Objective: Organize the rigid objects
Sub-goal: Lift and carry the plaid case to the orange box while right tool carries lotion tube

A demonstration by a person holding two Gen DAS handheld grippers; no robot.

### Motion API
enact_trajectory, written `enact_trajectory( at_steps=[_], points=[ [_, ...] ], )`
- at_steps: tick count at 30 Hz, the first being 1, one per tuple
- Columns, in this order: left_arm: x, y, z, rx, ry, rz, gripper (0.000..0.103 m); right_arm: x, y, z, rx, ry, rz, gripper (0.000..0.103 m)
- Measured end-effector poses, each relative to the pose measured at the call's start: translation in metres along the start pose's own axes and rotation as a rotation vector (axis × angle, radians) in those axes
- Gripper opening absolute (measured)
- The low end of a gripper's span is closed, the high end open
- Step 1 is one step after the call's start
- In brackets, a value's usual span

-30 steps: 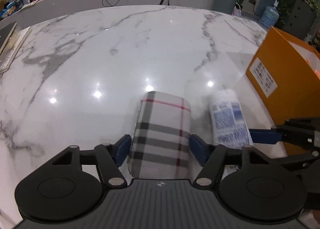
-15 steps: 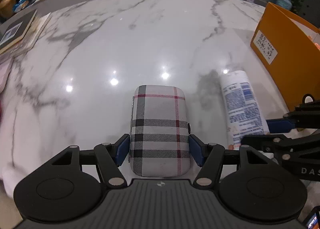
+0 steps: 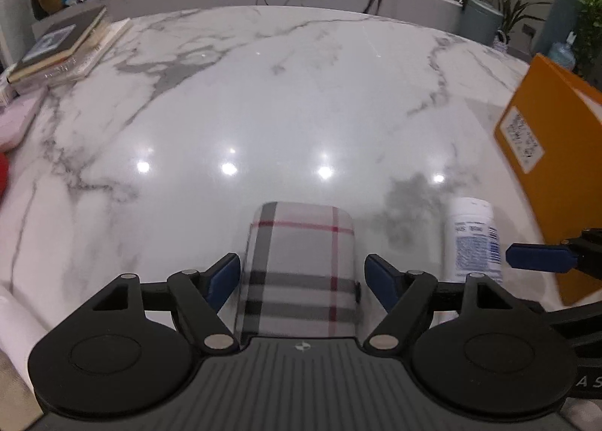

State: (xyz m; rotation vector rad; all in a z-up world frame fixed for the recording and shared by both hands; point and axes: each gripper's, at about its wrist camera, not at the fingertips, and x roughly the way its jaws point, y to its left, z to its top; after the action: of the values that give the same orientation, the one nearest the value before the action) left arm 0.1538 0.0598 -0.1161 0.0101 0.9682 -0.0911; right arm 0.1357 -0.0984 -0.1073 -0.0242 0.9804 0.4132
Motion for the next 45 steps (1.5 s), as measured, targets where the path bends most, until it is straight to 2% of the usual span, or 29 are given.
enact_trajectory(
  at_steps=[4, 8, 11, 15, 19, 25, 26, 28, 45],
  points=[
    [0.006, -0.004, 0.001, 0.014, -0.025, 0.053, 0.089, 0.010, 0.000, 0.002, 0.030, -0.001, -0.014, 0.065],
    [0.008, -0.004, 0.001, -0.002, -0.042, 0.068, 0.093, 0.014, 0.006, 0.000, 0.005, -0.027, -0.034, 0.068],
    [0.008, -0.003, 0.002, -0.002, -0.036, 0.068, 0.095, 0.015, 0.010, -0.001, -0.026, -0.039, -0.048, 0.068],
    [0.008, -0.001, 0.000, -0.015, -0.025, 0.081, 0.103, 0.015, 0.014, -0.006, -0.076, -0.045, -0.068, 0.068],
    [0.007, 0.000, -0.004, -0.036, -0.010, 0.098, 0.103, 0.016, 0.018, -0.007, -0.101, -0.053, -0.081, 0.070],
    [0.004, -0.001, -0.006, -0.050, -0.010, 0.091, 0.103, 0.014, 0.015, -0.007, -0.105, -0.067, -0.084, 0.055],
    [0.003, -0.002, -0.007, -0.044, -0.016, 0.084, 0.103, 0.014, 0.015, -0.007, -0.106, -0.068, -0.081, 0.053],
    [-0.001, -0.006, -0.007, -0.006, -0.041, 0.061, 0.077, 0.014, 0.015, -0.007, -0.106, -0.071, -0.075, 0.050],
    [-0.015, -0.010, -0.005, 0.001, -0.067, 0.006, 0.076, -0.001, 0.013, -0.007, -0.098, -0.102, -0.021, 0.045]
  ],
)
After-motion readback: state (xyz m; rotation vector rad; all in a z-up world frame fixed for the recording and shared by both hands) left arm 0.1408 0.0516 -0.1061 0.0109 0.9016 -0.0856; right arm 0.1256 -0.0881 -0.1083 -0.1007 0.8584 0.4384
